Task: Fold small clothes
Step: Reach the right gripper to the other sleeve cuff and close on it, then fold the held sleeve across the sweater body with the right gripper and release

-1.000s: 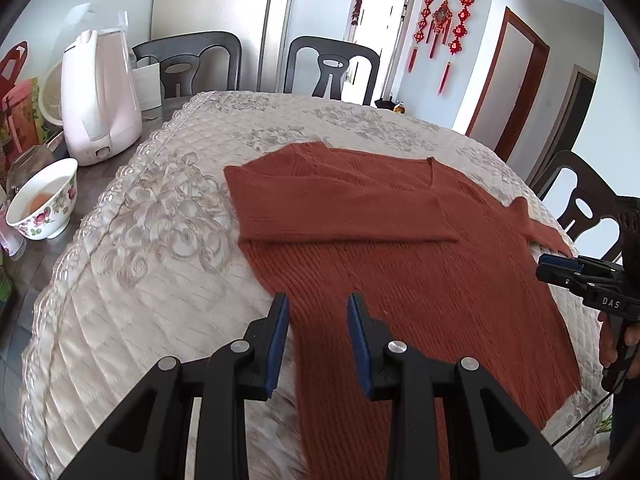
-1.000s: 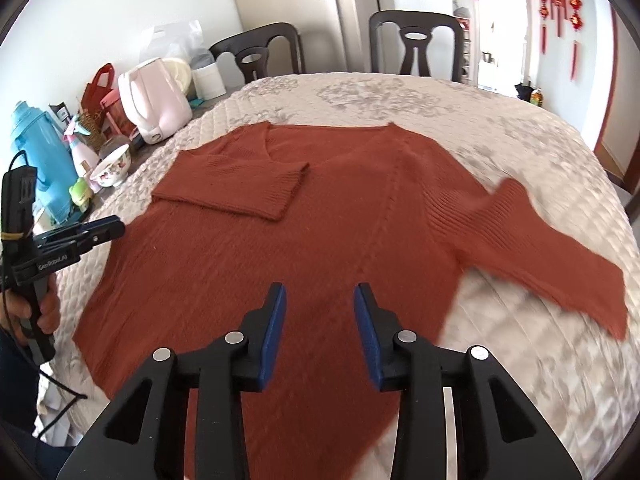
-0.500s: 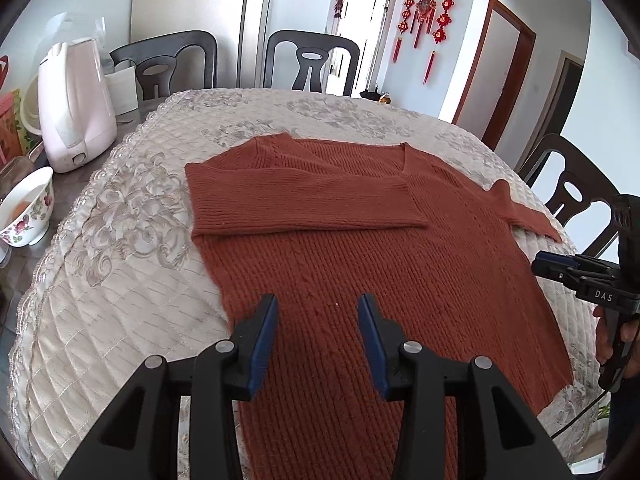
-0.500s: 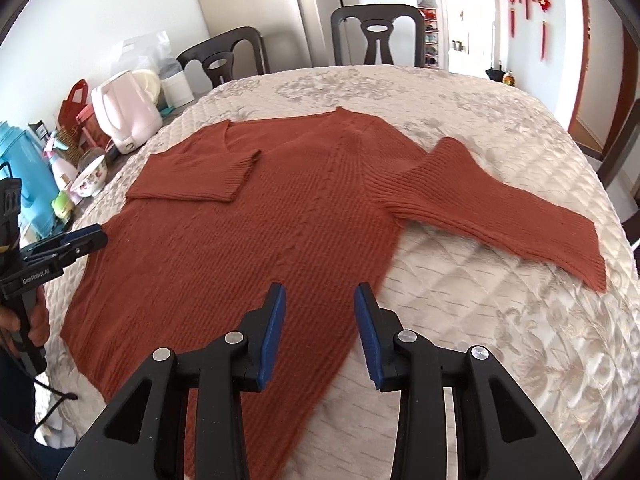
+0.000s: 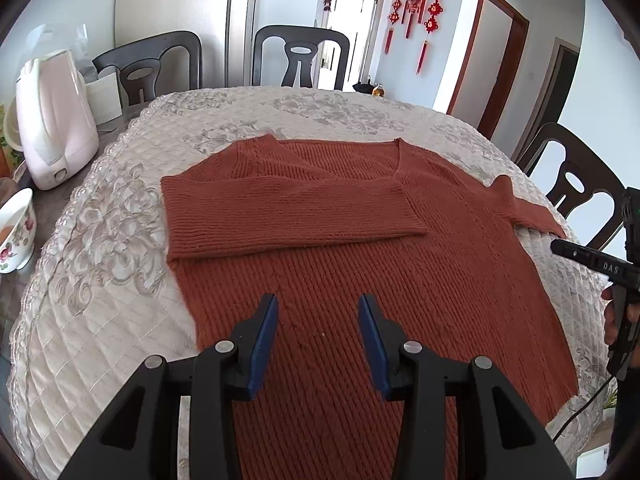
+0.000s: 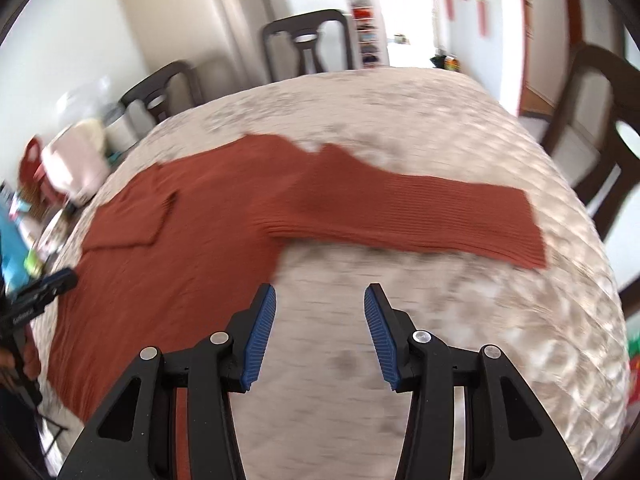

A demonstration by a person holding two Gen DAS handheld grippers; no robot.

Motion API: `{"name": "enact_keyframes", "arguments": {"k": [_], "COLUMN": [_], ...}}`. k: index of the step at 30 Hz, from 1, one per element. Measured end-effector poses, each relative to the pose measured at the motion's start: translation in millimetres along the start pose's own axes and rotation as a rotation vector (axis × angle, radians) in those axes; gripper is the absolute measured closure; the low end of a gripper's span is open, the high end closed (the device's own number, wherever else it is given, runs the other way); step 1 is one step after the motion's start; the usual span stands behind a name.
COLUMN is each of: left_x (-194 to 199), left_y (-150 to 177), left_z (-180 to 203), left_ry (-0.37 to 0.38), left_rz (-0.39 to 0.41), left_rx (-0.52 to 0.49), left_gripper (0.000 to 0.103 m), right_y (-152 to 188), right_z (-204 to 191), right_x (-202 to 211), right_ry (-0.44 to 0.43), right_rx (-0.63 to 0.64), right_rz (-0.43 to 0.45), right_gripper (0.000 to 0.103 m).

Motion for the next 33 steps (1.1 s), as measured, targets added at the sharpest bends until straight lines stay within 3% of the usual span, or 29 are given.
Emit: {"name": "enact_keyframes", "arguments": {"k": [8,11,18,20,21,22,27,33], "left_x": [-12.4,-14.0,-15.3,-15.7,-15.5,-15.5,-16.0,-15.8], "left_y": [7.1,10.8,14.0,13.8,13.6,13.5,13.3,13.0], "left_z": [-4.1,-5.8,-3.9,-3.0,-2.8,-2.7,-2.5,-2.5], "left_ry": [0.009,0.009,0.015,0.018,0.019,0.021,0.03,0.031], "left_rz": [-0.032,-0.037,-0.026,-0.024,-0.024,-0.024,-0.021,-0.021], "left_rx": [0.02,0.027,0.018,0.016,0.015,0.015,0.017,0.021], "left_gripper": [0.059,0.059,0.054,0.052,0.052,0.052,0.05,0.05], "right_y": [-24.5,-34.9,-56.0,-61.4,-62.5,-63.7,-72.3,-82.3], "right_z": [75.5,92.9,110.3,113.2,114.7,115.4,98.4,20.5], "right_x": [2.6,0.9,-6.8,-9.7,-10.6,-11.8,-4.3,12.7], "right_ry": [0.083,0.037,0.025,0.03,0.046,0.06,0.015,-0.143], "right_rx": [-0.276,-0.373,-0.489,-0.502,-0.5,-0.496,-0.452,-0.273], "right_rz": [0.021,0.032,0.073,0.086,0.086,0.086,0.109,0.118], "right_gripper": [0.056,0.056,0.056,0.066,0.088,0.097,0.098,0.098]}}
Point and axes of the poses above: each gripper's, at about its wrist camera, not at the fingertips, and x roughly against the way its jaws point, z to its right, y to its underside, the point moved 5 cm from there along -x, roughly the way its jaws point, and after that the axes turned 14 degrees about -x, right-handed, at the moved point
